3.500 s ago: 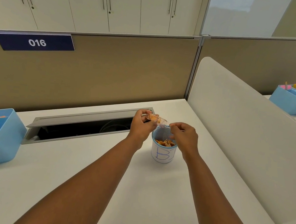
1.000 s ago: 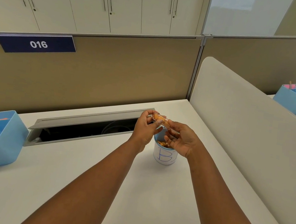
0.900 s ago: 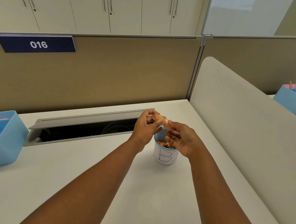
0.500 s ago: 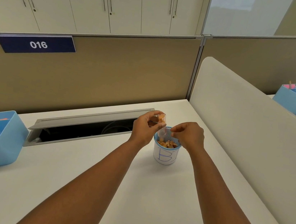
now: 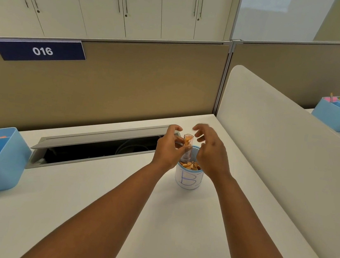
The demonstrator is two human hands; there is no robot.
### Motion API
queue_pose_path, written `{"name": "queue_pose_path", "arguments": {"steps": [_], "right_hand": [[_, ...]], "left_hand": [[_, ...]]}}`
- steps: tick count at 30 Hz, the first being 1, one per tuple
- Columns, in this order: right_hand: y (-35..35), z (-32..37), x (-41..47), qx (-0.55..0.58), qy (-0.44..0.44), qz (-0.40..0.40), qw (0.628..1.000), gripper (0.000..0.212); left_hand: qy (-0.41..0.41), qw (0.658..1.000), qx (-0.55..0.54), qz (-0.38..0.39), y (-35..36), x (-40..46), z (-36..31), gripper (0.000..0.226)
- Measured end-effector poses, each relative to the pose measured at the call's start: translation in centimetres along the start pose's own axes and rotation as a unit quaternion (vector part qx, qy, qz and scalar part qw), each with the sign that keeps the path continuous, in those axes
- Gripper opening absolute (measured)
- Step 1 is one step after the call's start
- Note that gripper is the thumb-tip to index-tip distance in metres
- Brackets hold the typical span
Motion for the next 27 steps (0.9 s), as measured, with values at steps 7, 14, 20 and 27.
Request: {"name": "queue_pose_path", "arguments": {"steps": [7,14,20,27], "right_hand": [[0.5,0.1,-0.1,-0.036,-0.009,0.018,0.999,0.028],[0.4,-1.0,-0.1,0.035,0.027,0.018,0.999,0.035],[1.3,-6.7,-1.0,0.187,0.243,0.005,0.952,0.021],[4.9,-6.1,-1.6,0.385,0.262,0.088,0.881,0.012]], "left_hand": [[0.029,0.998,0.045,0.018,0.5,0.0,-0.4,0.045],[0.017,0.999,0.035,0.019,0.6,0.1,0.2,0.042],[-0.082,0.973,-0.211,-0.037,-0.9,-0.1,2.9,0.029],[-0.135,0.925,-0.353,-0.046,0.0,-0.6,4.1,0.030]]}}
Point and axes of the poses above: each hand's wrist, its own x-axis towards the middle knuckle, its own y-axis out of the palm, z = x × y, the point moved 10 cm from there along x, towards the middle knuckle, and after that the axes turned 13 degrees about z, right-handed, at the moved point
